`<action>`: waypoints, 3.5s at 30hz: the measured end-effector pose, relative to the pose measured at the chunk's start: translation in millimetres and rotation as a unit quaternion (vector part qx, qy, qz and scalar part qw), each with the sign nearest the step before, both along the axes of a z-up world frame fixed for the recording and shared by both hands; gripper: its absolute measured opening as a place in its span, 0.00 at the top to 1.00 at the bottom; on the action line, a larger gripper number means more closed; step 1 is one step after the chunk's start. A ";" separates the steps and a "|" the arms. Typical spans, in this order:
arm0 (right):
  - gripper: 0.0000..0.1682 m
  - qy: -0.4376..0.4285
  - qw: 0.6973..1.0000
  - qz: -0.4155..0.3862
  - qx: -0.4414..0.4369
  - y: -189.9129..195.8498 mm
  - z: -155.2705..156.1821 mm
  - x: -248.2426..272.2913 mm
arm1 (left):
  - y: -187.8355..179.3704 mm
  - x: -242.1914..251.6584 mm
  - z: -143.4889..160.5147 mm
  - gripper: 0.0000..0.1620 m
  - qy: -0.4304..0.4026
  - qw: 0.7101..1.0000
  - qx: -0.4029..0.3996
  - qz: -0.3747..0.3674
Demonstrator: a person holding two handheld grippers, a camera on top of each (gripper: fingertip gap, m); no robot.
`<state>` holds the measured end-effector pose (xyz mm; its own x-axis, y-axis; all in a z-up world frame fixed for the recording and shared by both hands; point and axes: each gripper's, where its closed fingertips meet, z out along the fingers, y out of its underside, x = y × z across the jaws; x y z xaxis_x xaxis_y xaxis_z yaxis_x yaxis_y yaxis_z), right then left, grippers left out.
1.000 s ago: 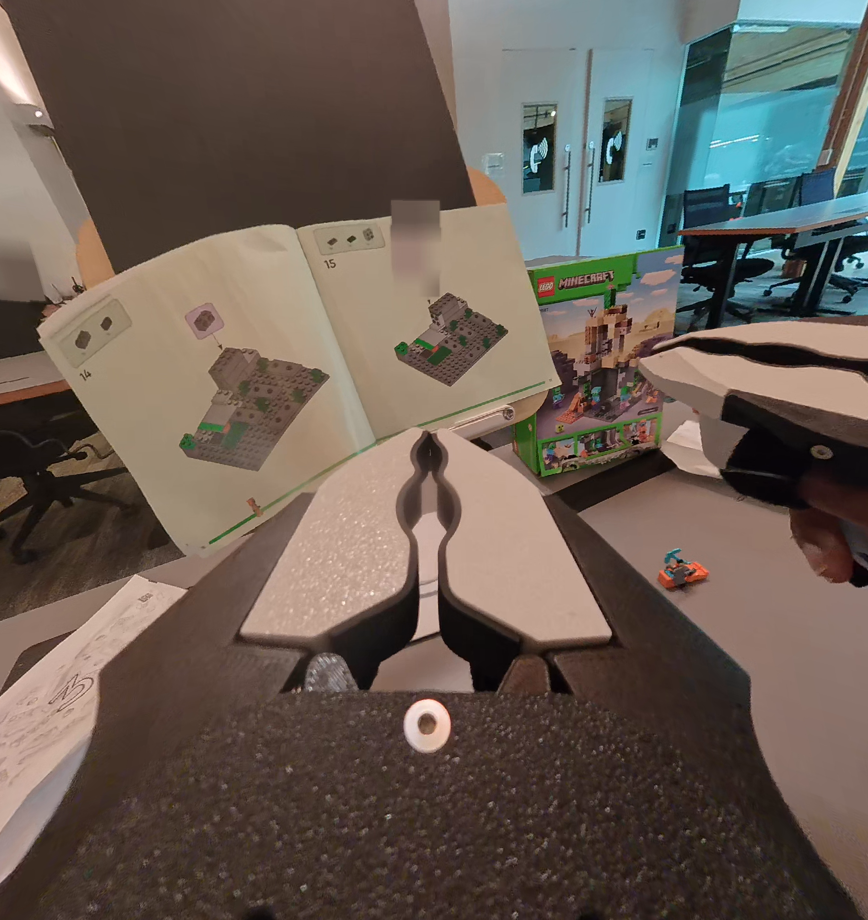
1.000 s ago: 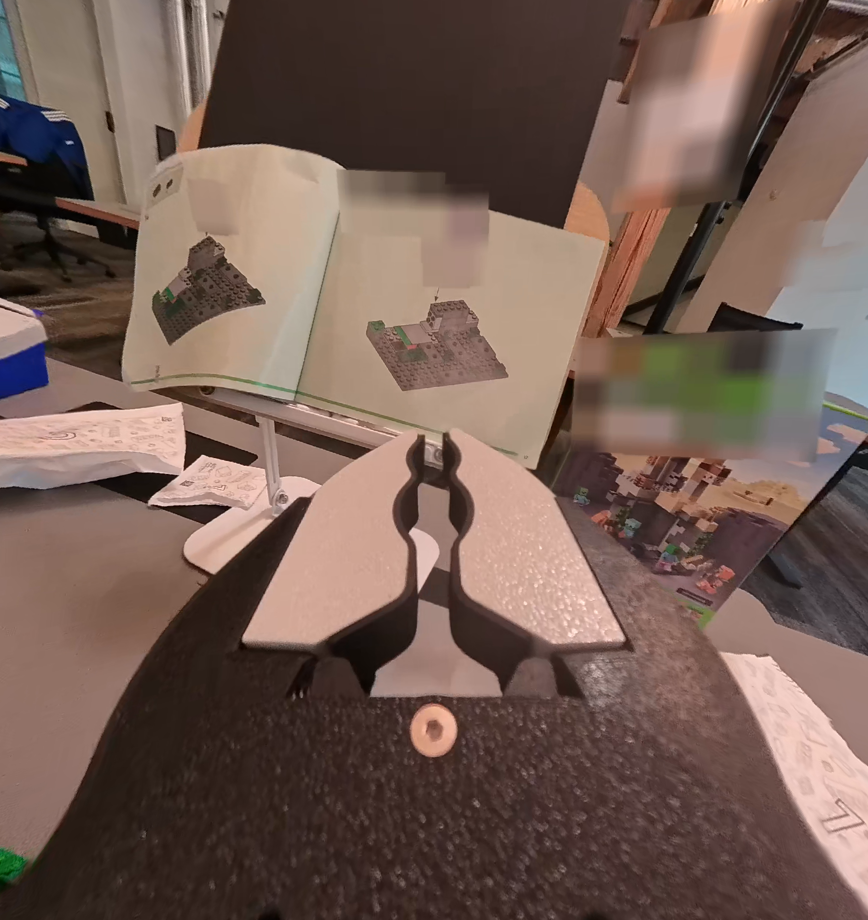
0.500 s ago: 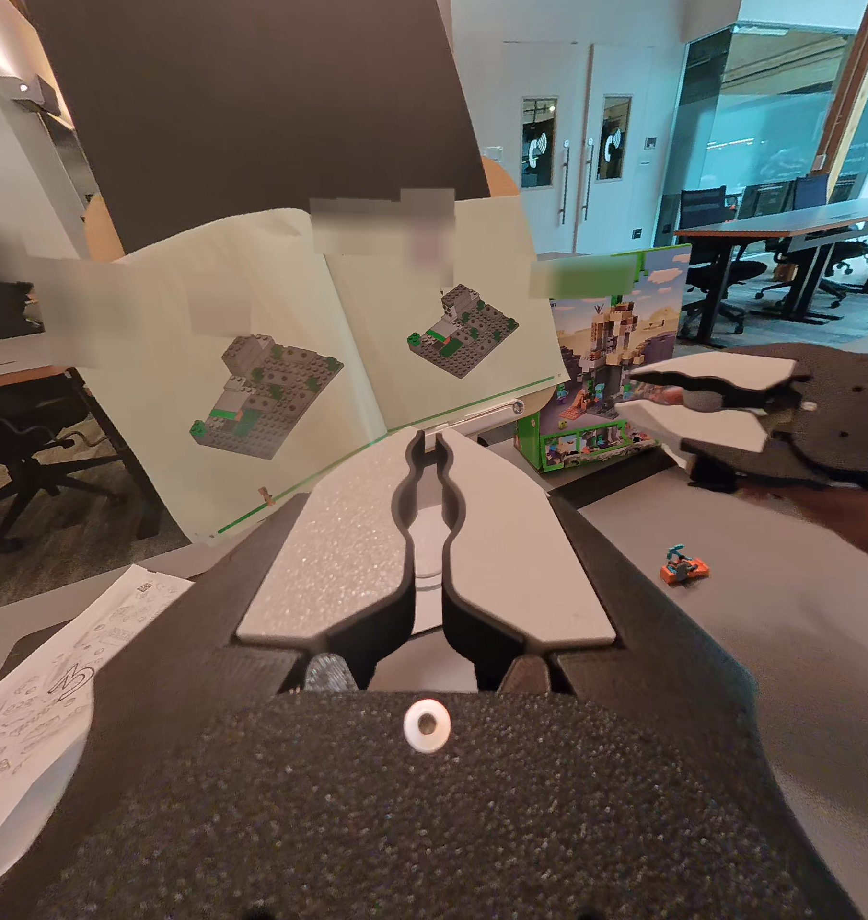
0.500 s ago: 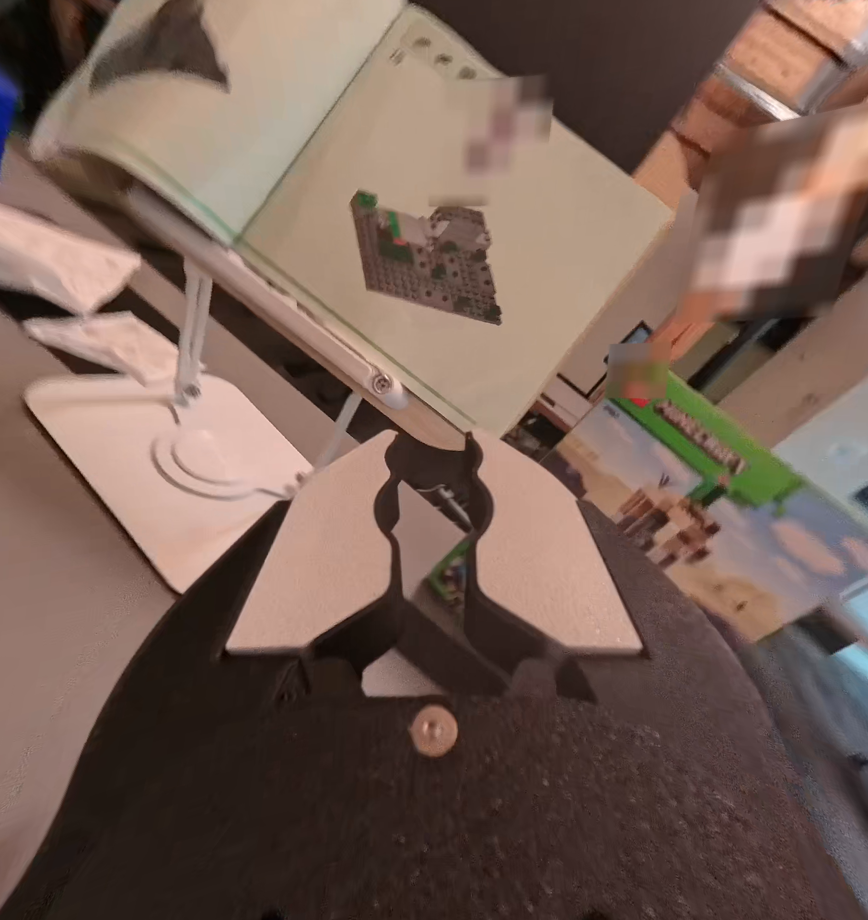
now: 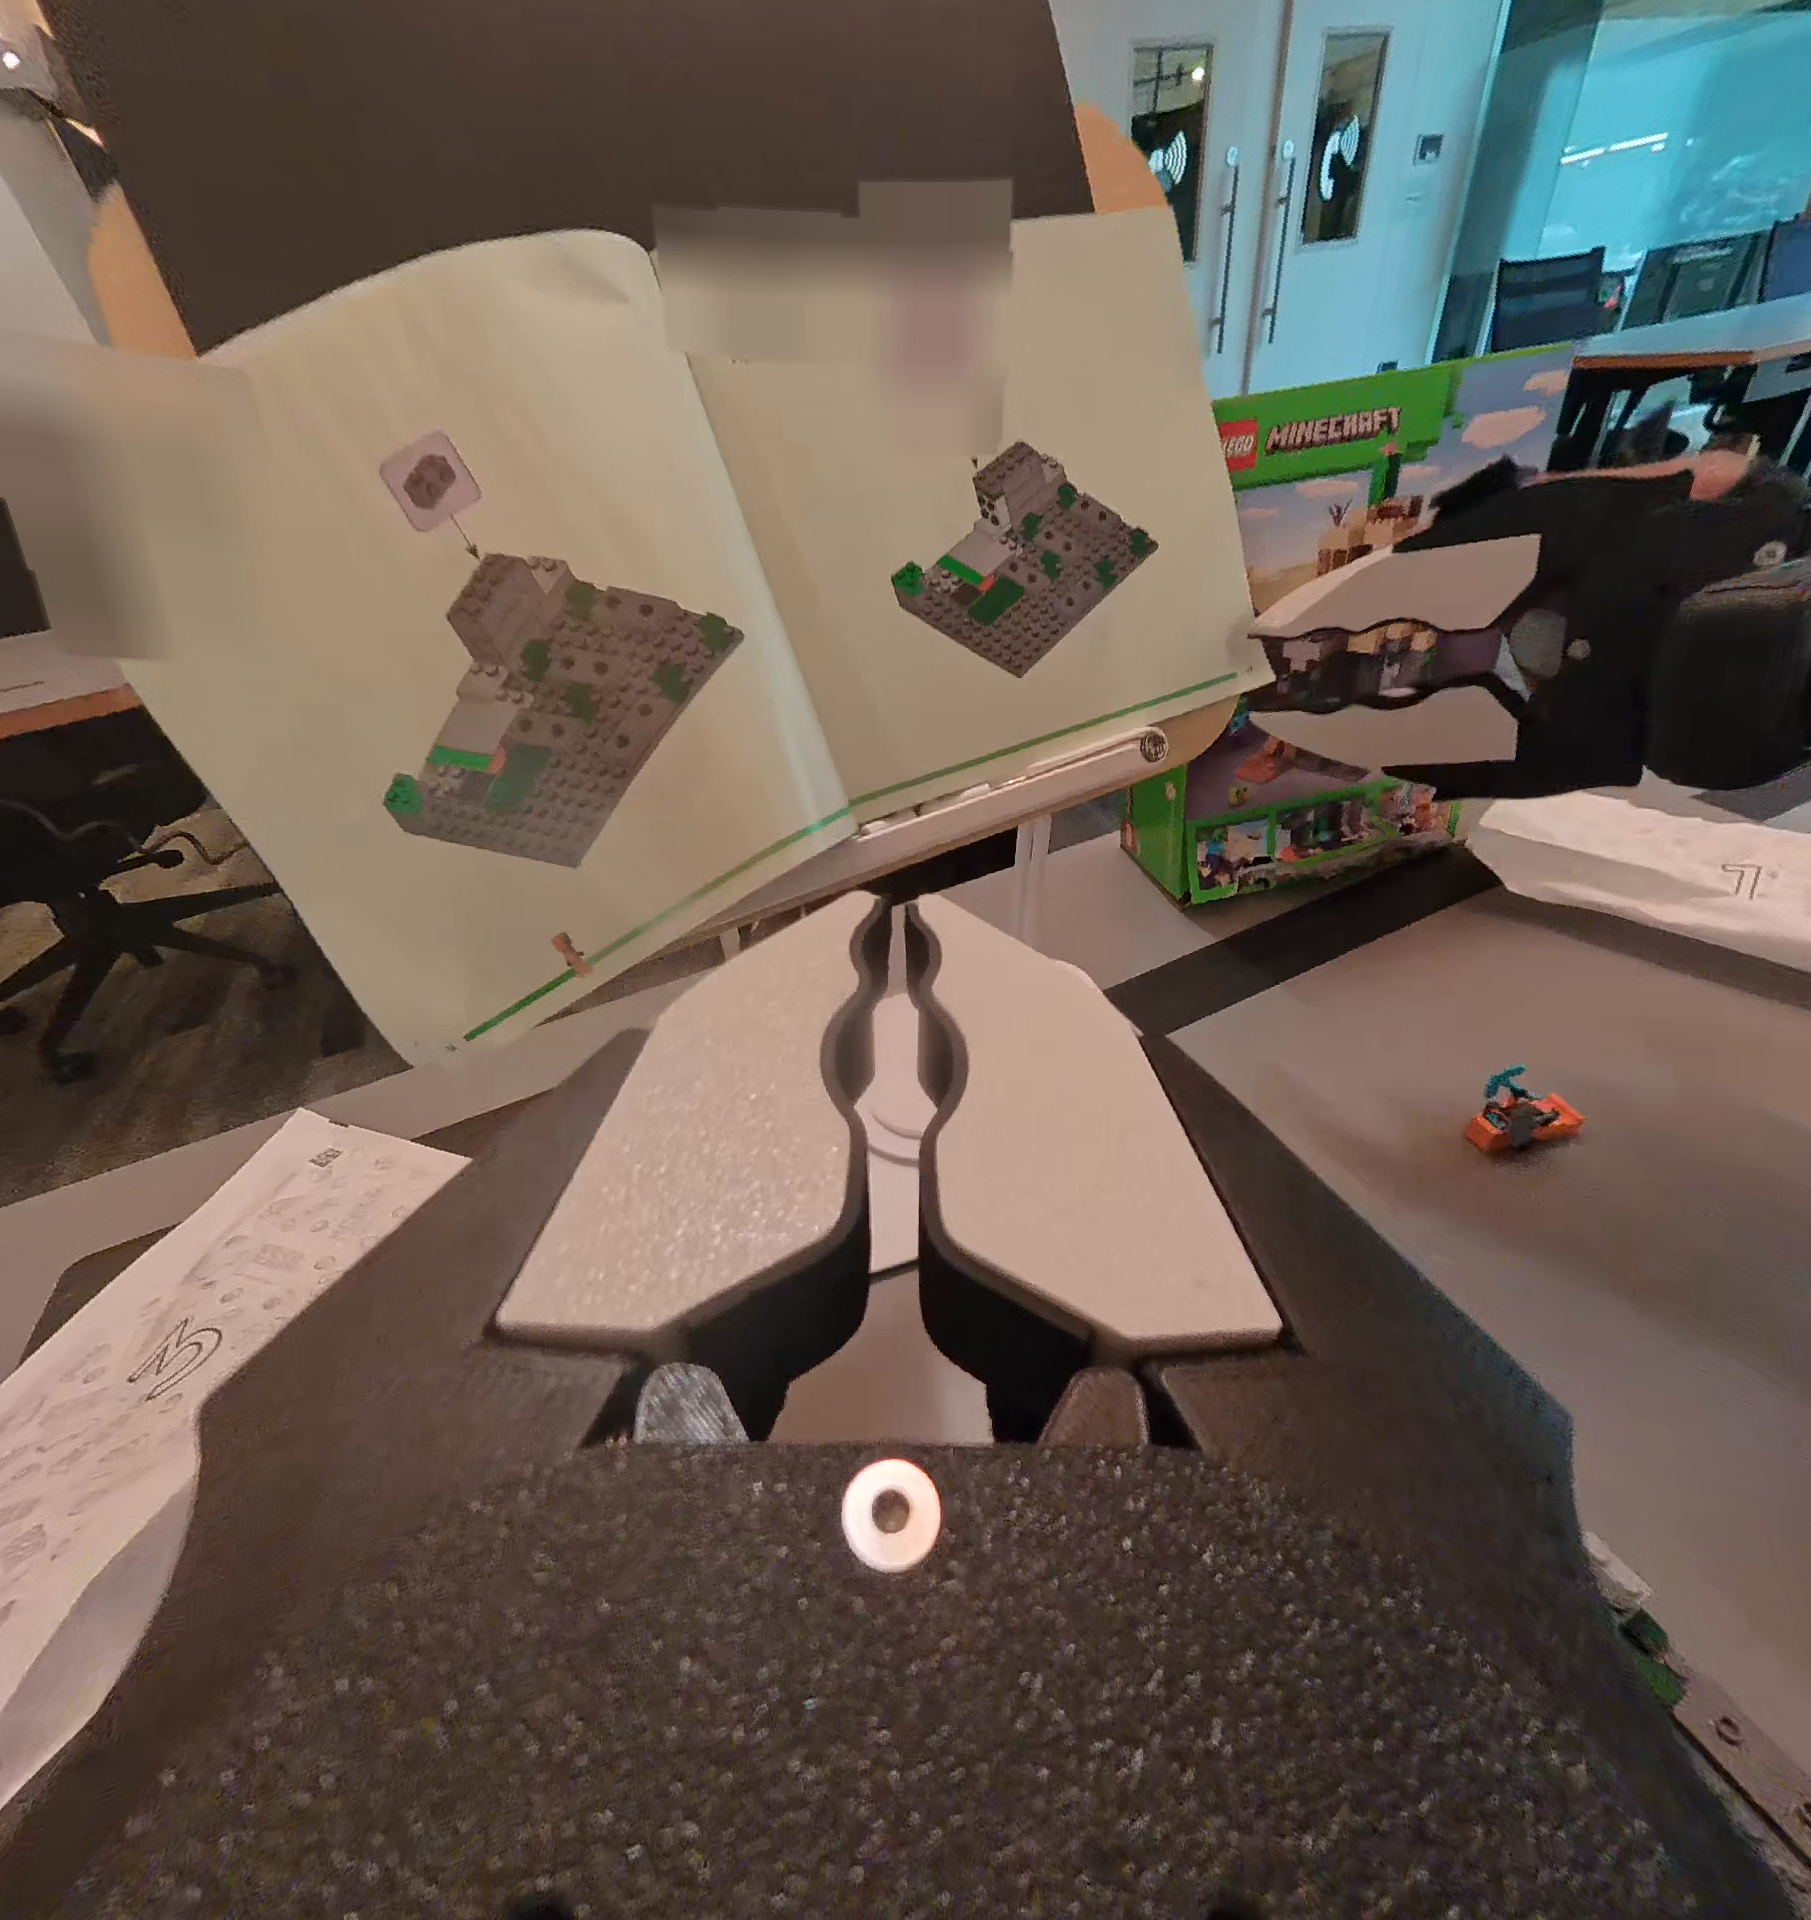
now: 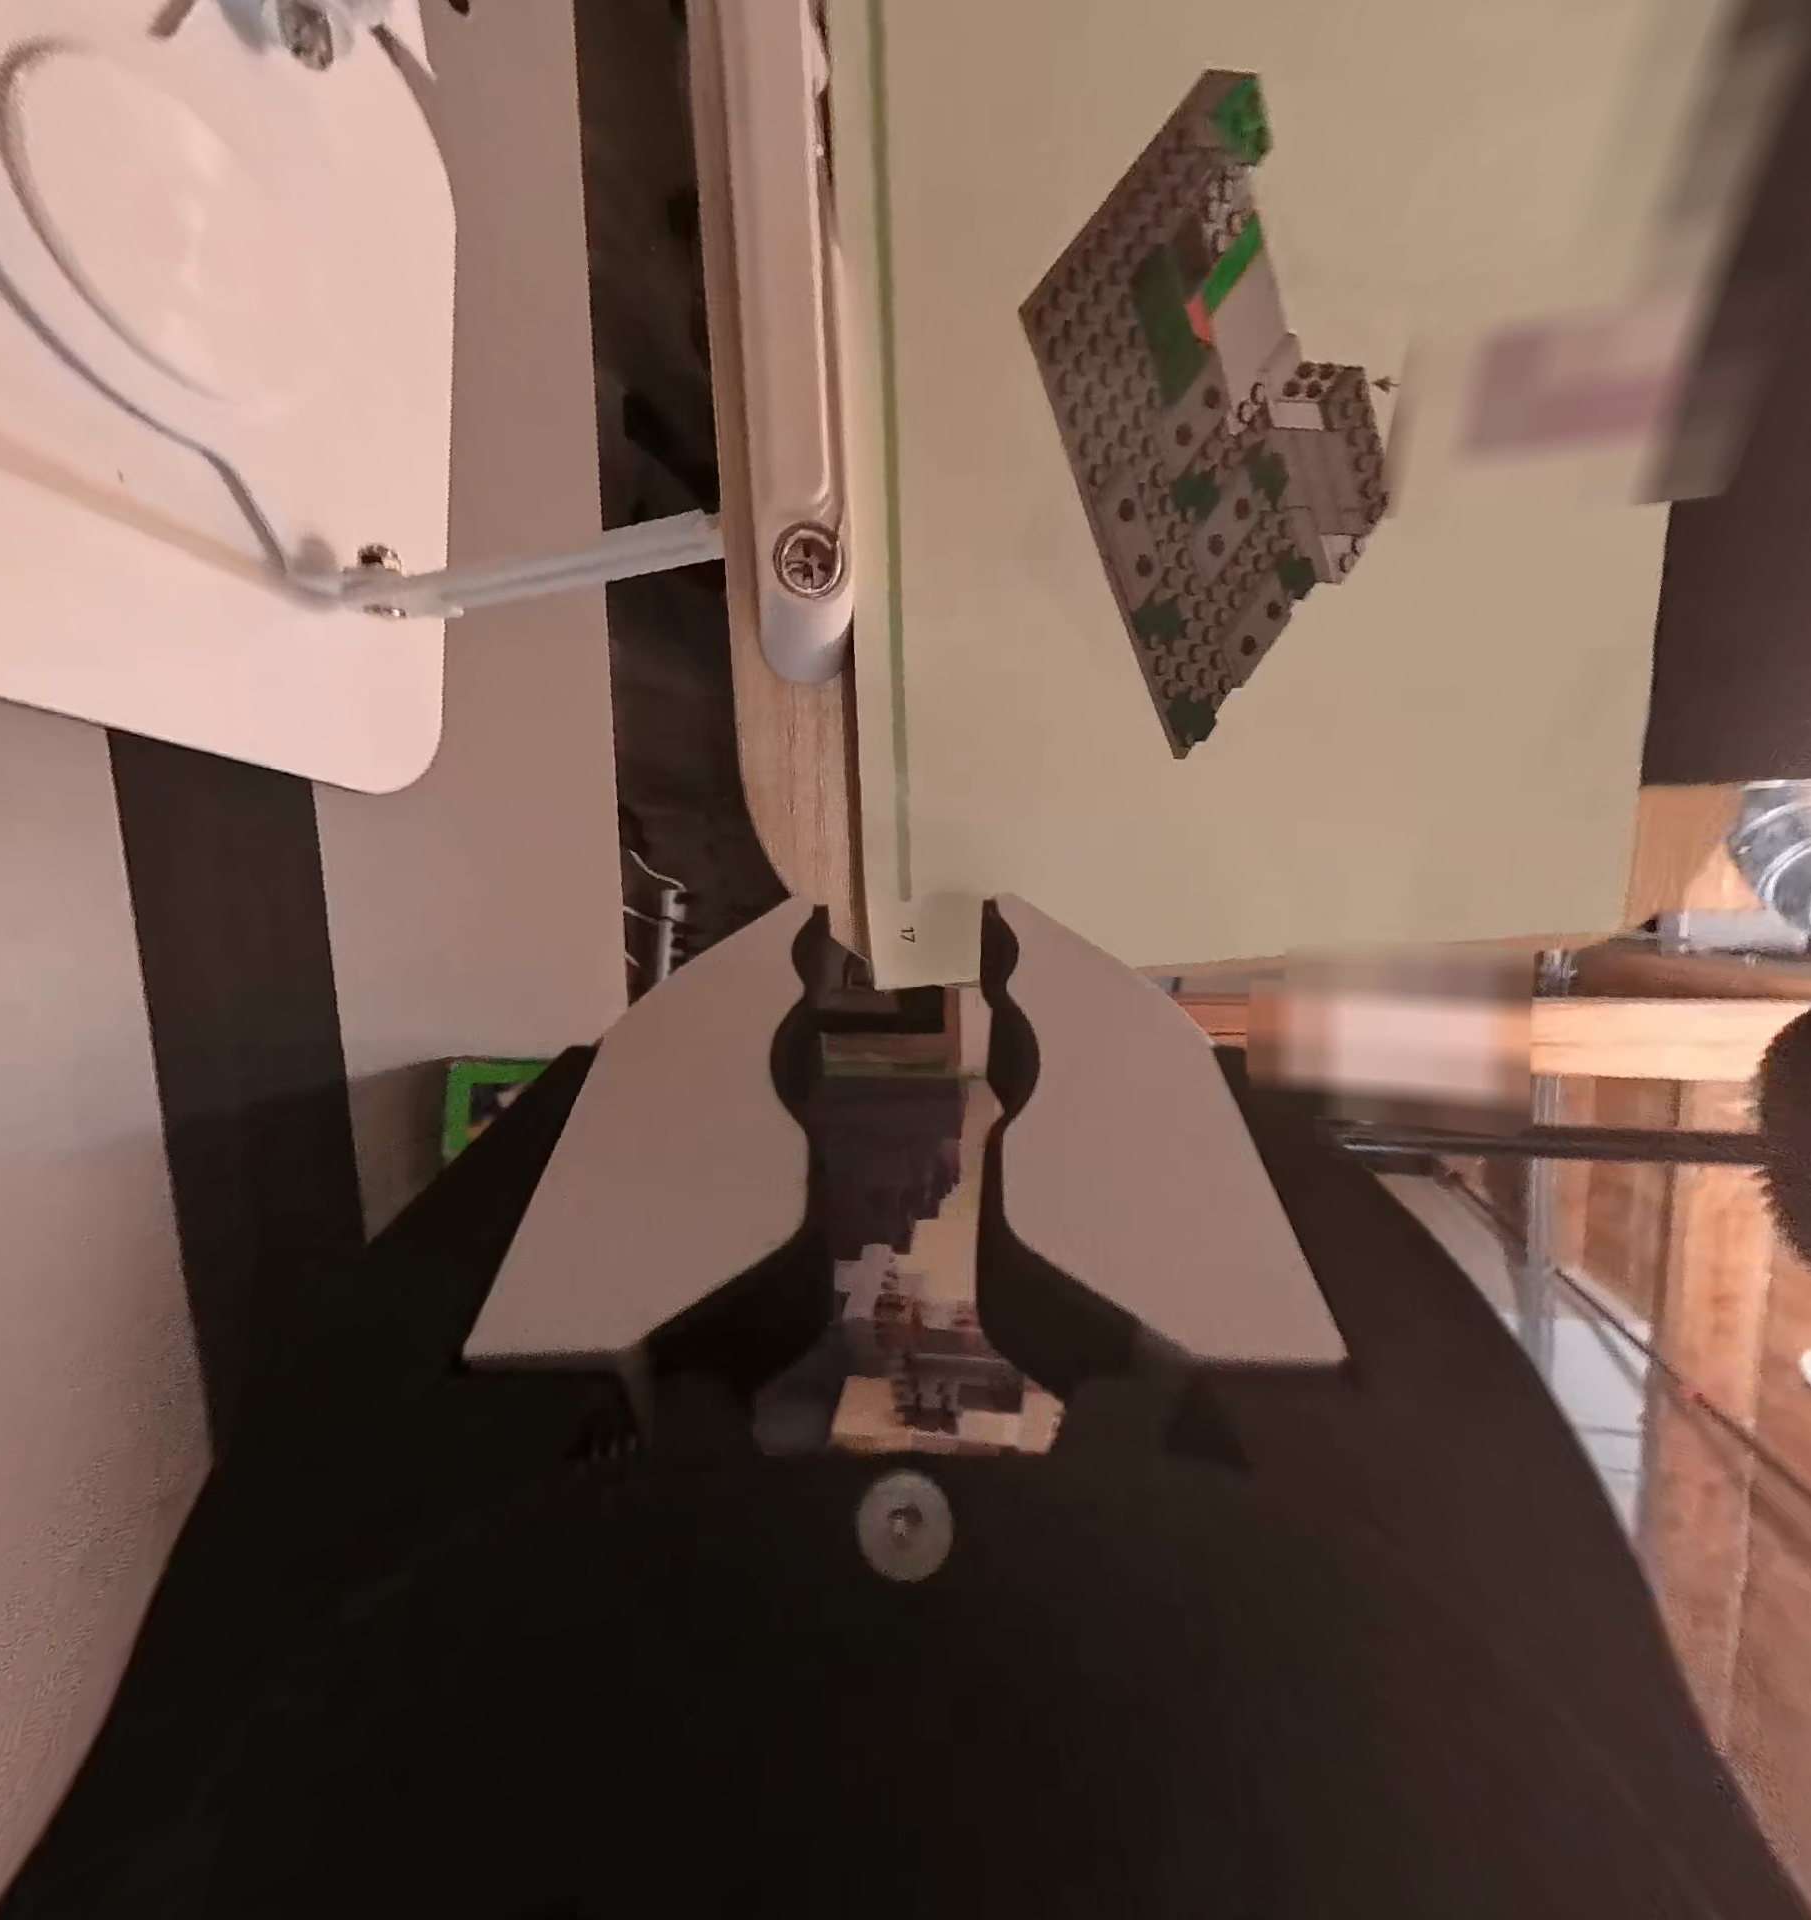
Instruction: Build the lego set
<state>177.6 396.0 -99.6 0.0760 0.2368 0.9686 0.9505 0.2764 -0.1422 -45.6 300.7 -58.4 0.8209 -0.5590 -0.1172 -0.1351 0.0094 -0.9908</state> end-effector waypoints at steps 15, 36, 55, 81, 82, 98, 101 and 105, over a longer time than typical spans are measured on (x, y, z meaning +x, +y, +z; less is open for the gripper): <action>0.97 -0.066 0.998 0.021 0.004 4.1 -2.3 -0.4 | 3.0 7.2 -14.1 0.99 0.014 1.000 -0.014 -0.008; 1.00 0.071 0.972 0.009 -0.223 -2.1 -4.2 -1.5 | -3.6 19.5 -17.5 0.98 0.023 0.999 -0.020 -0.032; 1.00 0.073 0.935 -0.024 -0.347 1.3 -7.3 5.4 | -11.6 28.3 -14.6 0.97 0.026 0.997 -0.015 -0.069; 0.98 0.021 0.986 -0.006 -0.166 9.3 -3.9 4.7 | -11.2 28.8 -16.8 0.97 0.025 0.997 -0.021 -0.076; 0.99 0.020 0.986 -0.007 -0.165 9.6 -2.7 5.3 | -11.2 28.8 -16.7 0.97 0.025 0.997 -0.021 -0.076; 0.96 -0.013 0.997 0.004 -0.076 8.5 -5.8 6.3 | -10.6 29.5 -18.5 0.97 0.025 0.996 -0.025 -0.077; 0.99 -0.014 0.997 0.007 -0.075 6.7 -6.4 6.4 | -10.1 30.3 -20.1 0.97 0.022 0.996 -0.030 -0.080; 1.00 -0.012 0.996 0.009 -0.090 3.5 -6.9 5.0 | -10.1 31.0 -21.0 0.97 0.023 0.996 -0.032 -0.081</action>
<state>182.6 399.6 -106.5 0.0477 0.4075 0.9119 0.9493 0.2656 -0.1683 -14.6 290.6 -79.4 0.7139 -0.6911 -0.1128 -0.1821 -0.0276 -0.9829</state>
